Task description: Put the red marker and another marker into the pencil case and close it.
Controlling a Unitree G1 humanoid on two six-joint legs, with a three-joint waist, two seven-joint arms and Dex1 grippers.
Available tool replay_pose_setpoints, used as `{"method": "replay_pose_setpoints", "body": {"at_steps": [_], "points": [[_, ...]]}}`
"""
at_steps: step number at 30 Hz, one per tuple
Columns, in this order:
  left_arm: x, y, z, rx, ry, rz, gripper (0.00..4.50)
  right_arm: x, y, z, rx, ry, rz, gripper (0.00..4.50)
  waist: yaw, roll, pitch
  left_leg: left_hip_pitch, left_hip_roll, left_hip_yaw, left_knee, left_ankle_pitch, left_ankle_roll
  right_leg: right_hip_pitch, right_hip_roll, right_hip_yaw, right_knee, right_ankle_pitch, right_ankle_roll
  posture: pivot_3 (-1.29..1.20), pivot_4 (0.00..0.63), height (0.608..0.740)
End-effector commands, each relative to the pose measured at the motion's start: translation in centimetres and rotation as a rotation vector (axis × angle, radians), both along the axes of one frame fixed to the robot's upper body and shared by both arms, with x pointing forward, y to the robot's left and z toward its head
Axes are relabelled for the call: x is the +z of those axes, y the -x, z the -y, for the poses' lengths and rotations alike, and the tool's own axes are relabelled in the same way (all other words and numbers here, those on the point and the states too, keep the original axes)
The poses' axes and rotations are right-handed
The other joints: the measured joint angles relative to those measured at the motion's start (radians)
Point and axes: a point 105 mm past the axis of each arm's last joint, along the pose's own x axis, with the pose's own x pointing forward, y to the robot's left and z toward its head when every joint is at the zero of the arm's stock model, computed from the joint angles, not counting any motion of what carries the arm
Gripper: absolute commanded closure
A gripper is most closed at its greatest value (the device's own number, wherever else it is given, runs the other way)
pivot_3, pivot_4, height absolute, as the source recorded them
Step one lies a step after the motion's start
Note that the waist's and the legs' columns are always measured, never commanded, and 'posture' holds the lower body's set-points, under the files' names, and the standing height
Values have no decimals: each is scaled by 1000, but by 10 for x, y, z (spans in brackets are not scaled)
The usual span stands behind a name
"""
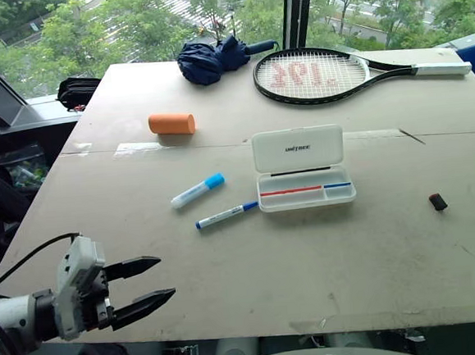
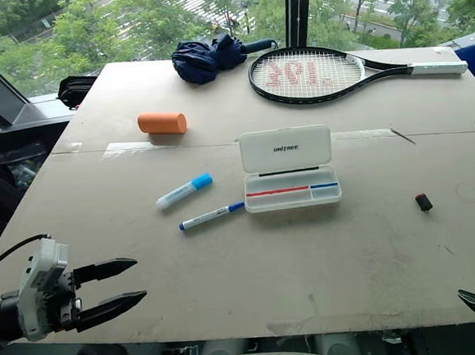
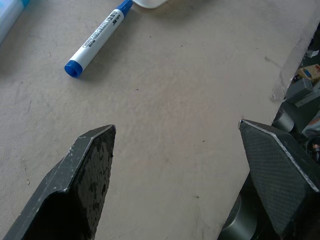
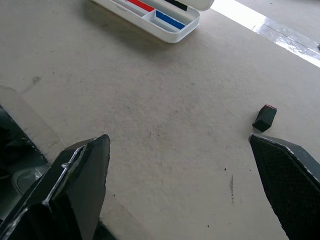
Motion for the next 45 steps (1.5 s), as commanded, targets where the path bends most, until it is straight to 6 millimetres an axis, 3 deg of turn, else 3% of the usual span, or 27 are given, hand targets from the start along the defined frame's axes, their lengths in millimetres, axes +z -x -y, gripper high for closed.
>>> {"method": "replay_pose_setpoints", "body": {"at_steps": [1, 6, 10, 14, 19, 20, 22, 29, 32, 37, 45], "points": [[8, -3, 4, -18, 2, 46, 516, 6, -5, -5, 12, 7, 37, 0, 0, 0, 0, 0, 0, 0, 0, 0, 0, 0, 0, 0, 0, 0, 0, 0, 150, 732], [18, -15, 29, -71, 58, 101, 516, 12, -34, -33, 58, -40, 93, 0, 0, 0, 0, 0, 0, 0, 0, 0, 0, 0, 0, 0, 1, 0, 0, 0, 150, 732], [28, -17, 51, -161, 73, 159, 516, 18, -71, -73, 170, -44, 100, 0, -5, 0, 1, 0, 0, 1, 0, 0, 0, 0, 4, 1, 1, 0, 0, 0, 150, 732], [31, -14, 64, -237, 57, 199, 516, 1, -111, -106, 248, 86, -36, 0, -8, 0, 2, 0, 0, 1, 0, 0, 0, -1, 6, 1, 1, 0, 0, 0, 150, 732], [32, -12, 71, -248, 59, 210, 516, -8, -153, -138, 317, 102, -78, 0, -2, -1, 4, -2, -1, 0, 1, 0, 0, -2, 7, 1, 1, 0, 0, 0, 150, 732], [32, -11, 72, -242, 54, 212, 458, -10, -162, -144, 334, 126, -61, 531, -2, -1, 4, -2, -1, -1, 1, 0, 0, -2, 7, 0, 1, 1, 0, 0, 150, 732], [32, -10, 73, -228, 47, 219, 458, -13, -172, -152, 369, 160, -51, 1173, -3, -2, 5, -2, -1, -1, 1, 0, 0, -2, 7, 0, 1, 1, 0, 0, 150, 732], [34, -1, 76, -182, 43, 233, 458, -24, -192, -166, 466, 178, -115, 1173, -6, -1, 6, -3, -1, -2, 1, 0, 0, -2, 5, -2, 1, 3, 3, 0, 150, 732], [32, 1, 73, -167, 30, 237, 458, -35, -201, -165, 482, 225, -154, 1948, -7, -1, 6, -2, -1, -2, 1, 0, 0, -2, 5, -2, 2, 1, 1, 0, 150, 732], [29, 4, 71, -157, 27, 238, 458, -45, -206, -164, 520, 267, -213, 4347, -9, -1, 6, -2, -1, -2, 1, 0, 0, -2, 5, -2, 2, 1, 0, 0, 150, 732], [26, 6, 72, -151, 35, 238, 458, -35, -194, -151, 599, 298, -205, 4436, -4, -1, 6, -2, -2, -3, 1, 0, 0, -2, 5, -3, 2, 1, 0, 0, 150, 732]]}}
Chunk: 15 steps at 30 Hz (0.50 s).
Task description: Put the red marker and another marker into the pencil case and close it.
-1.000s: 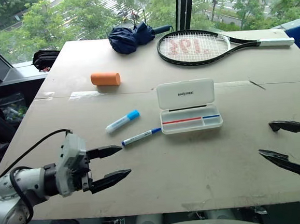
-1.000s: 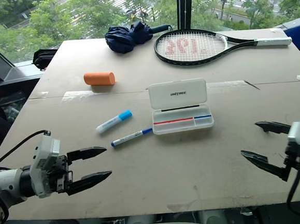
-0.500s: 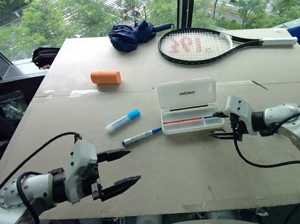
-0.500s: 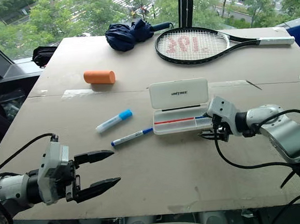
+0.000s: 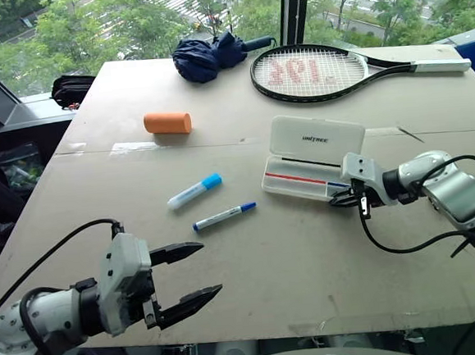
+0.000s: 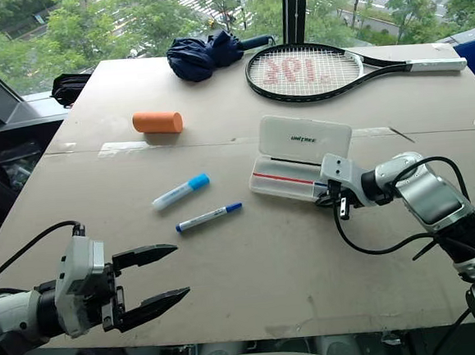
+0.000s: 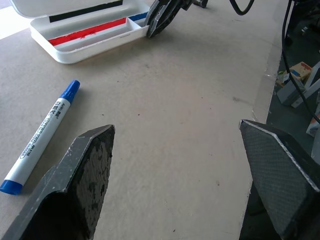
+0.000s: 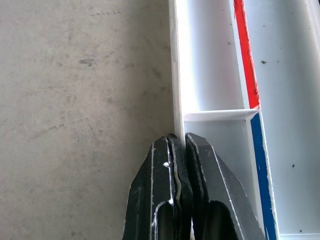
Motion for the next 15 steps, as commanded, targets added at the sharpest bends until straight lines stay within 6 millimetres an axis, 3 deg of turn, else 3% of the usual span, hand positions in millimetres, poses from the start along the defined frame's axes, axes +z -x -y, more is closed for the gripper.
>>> {"method": "replay_pose_setpoints", "body": {"at_steps": [1, 5, 11, 15], "points": [[6, 2, 4, -19, 3, 40, 458, 12, 13, 12, 76, 17, 16, 4436, 4, 0, 0, 0, 0, 0, 0, 0, 0, 0, 0, 0, 0, 0, 0, 0, 150, 732], [6, 2, 5, -25, 5, 39, 458, 11, 25, 29, 124, 62, 0, 4436, 4, 0, 0, 0, 0, 0, 0, 0, 0, 0, -1, 0, 0, 0, 0, 0, 150, 732], [6, 1, 6, -32, 8, 34, 458, 12, 21, 48, 129, 122, 32, 4436, -2, 1, 0, 0, 0, 0, 0, 0, 0, 0, 0, 0, 0, 0, 0, 0, 150, 732], [5, 1, 6, -28, 7, 31, 458, 12, 17, 51, 147, 132, 68, 4436, -4, 1, 1, 0, 0, 0, 0, 0, 0, 0, 0, 0, 0, 0, 0, 0, 150, 732]]}}
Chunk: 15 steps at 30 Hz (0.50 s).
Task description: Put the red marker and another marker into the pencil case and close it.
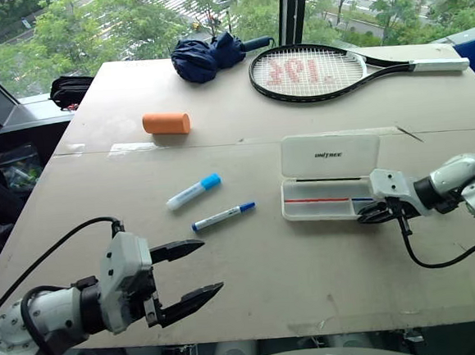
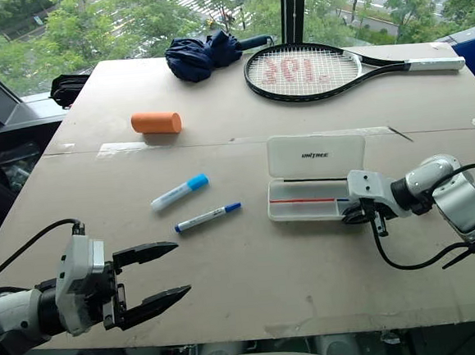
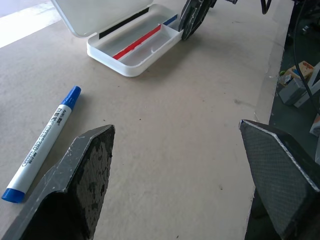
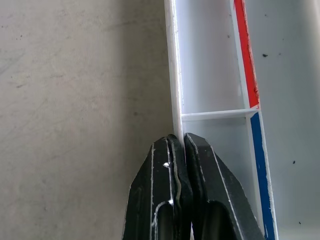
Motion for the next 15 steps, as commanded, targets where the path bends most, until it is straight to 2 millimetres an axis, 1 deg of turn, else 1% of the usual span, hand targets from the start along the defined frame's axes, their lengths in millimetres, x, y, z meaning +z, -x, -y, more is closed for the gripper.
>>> {"method": "replay_pose_setpoints", "body": {"at_steps": [1, 2, 5, 6, 8, 10, 12, 14, 15], "points": [[3, 1, 4, -19, 2, 17, 458, 16, -11, 7, 18, 12, 97, 4436, 0, 0, 0, 0, 0, 0, 0, 0, 0, 0, 0, 0, 0, 0, 0, 0, 150, 732], [3, 1, 3, -17, 0, 17, 458, 16, -12, 6, 28, 11, 104, 4436, 0, 0, 0, 0, 0, 0, 0, 0, 0, 0, 0, 0, 0, 0, 0, 0, 150, 732], [2, 0, 2, -11, -4, 15, 458, 21, -13, 5, 58, -5, 119, 3595, -1, 0, 0, 0, 0, 0, 0, 0, 0, 0, 0, 0, 0, 0, 0, 0, 150, 732], [2, 0, 1, -7, -6, 13, 458, 24, -11, 5, 70, -11, 118, 3180, -1, 0, 0, 0, 0, 0, 0, 0, 0, 0, 0, 0, 0, 0, 0, 0, 150, 732], [0, -2, 0, 0, -16, 14, 458, 28, -5, 6, 88, -26, 112, 2080, -1, 1, 1, 0, 0, 0, 0, 0, 0, 0, 0, 0, 0, 0, 0, 0, 150, 732], [0, -6, -2, 25, -24, 21, 458, 37, 0, 7, 88, -61, 124, 1146, 1, 2, 1, 0, 0, 0, 0, 0, 0, 0, 0, 0, 0, 0, 0, 0, 150, 732], [1, -17, -5, 75, -29, 29, 458, 54, 11, 9, 78, -151, 142, 1146, 10, 2, 2, 0, 0, -1, 0, 0, 0, 0, 0, -1, 0, 0, 1, 0, 150, 732], [0, -28, -9, 110, -55, 30, 458, 74, 26, 4, 96, -271, 163, 1146, 11, 3, 2, 0, 0, -1, 0, 0, 0, 1, 0, -1, 0, 1, 2, 0, 150, 732], [-1, -33, -11, 117, -69, 25, 458, 84, 34, 0, 103, -342, 201, 1146, 12, 3, 2, 0, 0, -2, 0, 0, 0, 1, 0, -1, 0, 1, 3, 0, 150, 732]]}}
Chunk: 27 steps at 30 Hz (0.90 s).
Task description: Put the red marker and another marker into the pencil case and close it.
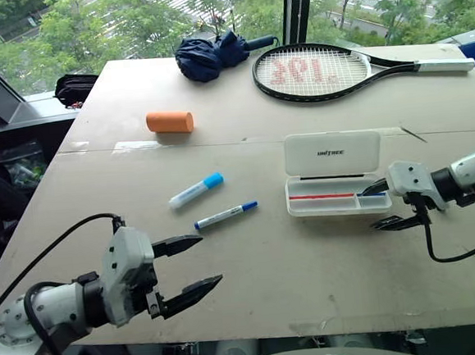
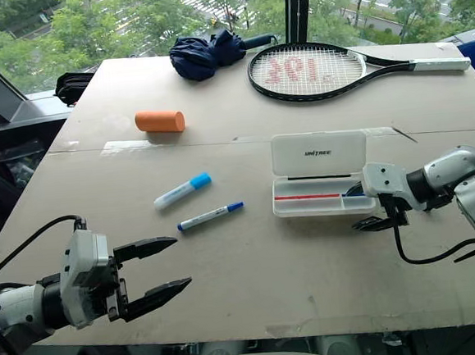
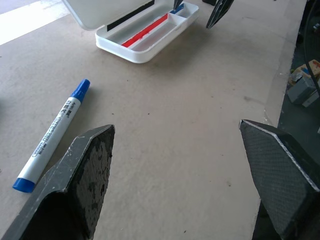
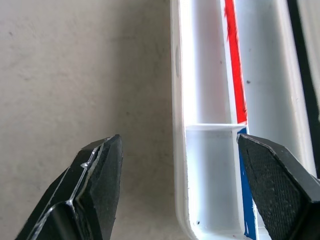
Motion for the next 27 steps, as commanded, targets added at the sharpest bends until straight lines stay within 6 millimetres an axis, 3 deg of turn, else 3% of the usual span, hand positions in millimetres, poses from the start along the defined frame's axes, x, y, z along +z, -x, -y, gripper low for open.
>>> {"method": "replay_pose_setpoints", "body": {"at_steps": [1, 4, 9, 14, 15, 17, 18, 19, 22, 23, 24, 27], "points": [[-2, -18, -7, 44, -59, -6, 458, 52, 28, -13, 49, -238, 130, 1146, 4, 0, 0, 0, 0, 0, 0, 0, 0, 0, 0, 0, 0, 0, 0, 0, 150, 732], [-8, -40, -11, 44, -118, -19, 458, 65, 54, -25, 7, -367, 186, 1146, 3, 0, 0, 0, 0, -2, 0, 0, 0, 1, 0, -3, 0, 0, 1, 0, 150, 732], [-30, -93, -4, -1, -232, -2, 458, 62, 92, -31, -166, -422, 215, 1146, 3, 0, 0, 0, -5, -2, 0, 0, 0, 3, 1, -5, 1, 0, 2, 0, 150, 732], [-56, -108, 0, -81, -342, -53, 458, 61, 113, -28, -273, -416, 232, 1146, -9, -2, 0, 1, -5, -3, 0, 0, 0, 3, 0, -3, 1, 0, 2, 0, 150, 732], [-62, -108, 0, -102, -368, -63, 1019, 61, 116, -27, -291, -411, 236, 1083, -9, -2, 0, 1, -5, -4, 0, 0, 0, 3, 1, -3, 1, 0, 2, 0, 150, 732], [-71, -107, -1, -130, -394, -92, 1520, 59, 122, -25, -324, -396, 242, 1083, -5, -1, 0, 1, -4, -4, 0, 0, 0, 3, 1, -4, 1, 0, 2, 0, 150, 732], [-73, -107, -2, -135, -398, -96, 2147, 59, 123, -25, -331, -394, 243, 1083, -5, -1, -1, 1, -4, -4, 0, 0, 0, 3, 1, -4, 1, 0, 2, 0, 150, 732], [-75, -105, -3, -151, -409, -94, 2371, 58, 124, -25, -339, -393, 243, 1083, -5, -1, -1, 2, -3, -4, 0, 0, 0, 3, 1, -3, 1, 0, 2, 0, 150, 732], [-74, -105, -2, -182, -404, -78, 3492, 57, 126, -24, -370, -396, 245, 1083, -5, -1, -2, 2, -2, -2, 0, 0, 0, 4, 0, -2, 1, 0, 2, 0, 150, 732], [-68, -105, 2, -200, -373, -62, 4151, 56, 127, -24, -385, -397, 248, 1083, -3, -1, -2, 2, -2, -3, 0, 0, 0, 4, 0, -2, 1, 0, 2, 0, 150, 732], [-61, -106, 7, -219, -335, -50, 4447, 54, 127, -23, -401, -399, 250, 1083, -2, -1, -2, 2, -2, -3, 0, 0, 0, 4, 0, -3, 1, 0, 2, 0, 150, 732], [-24, -108, 36, -272, -172, -30, 4489, 48, 131, -17, -456, -398, 236, 1083, 1, -1, -2, 2, -2, -3, 0, 0, 0, 4, 0, -3, 1, 0, 2, 0, 150, 732]]}}
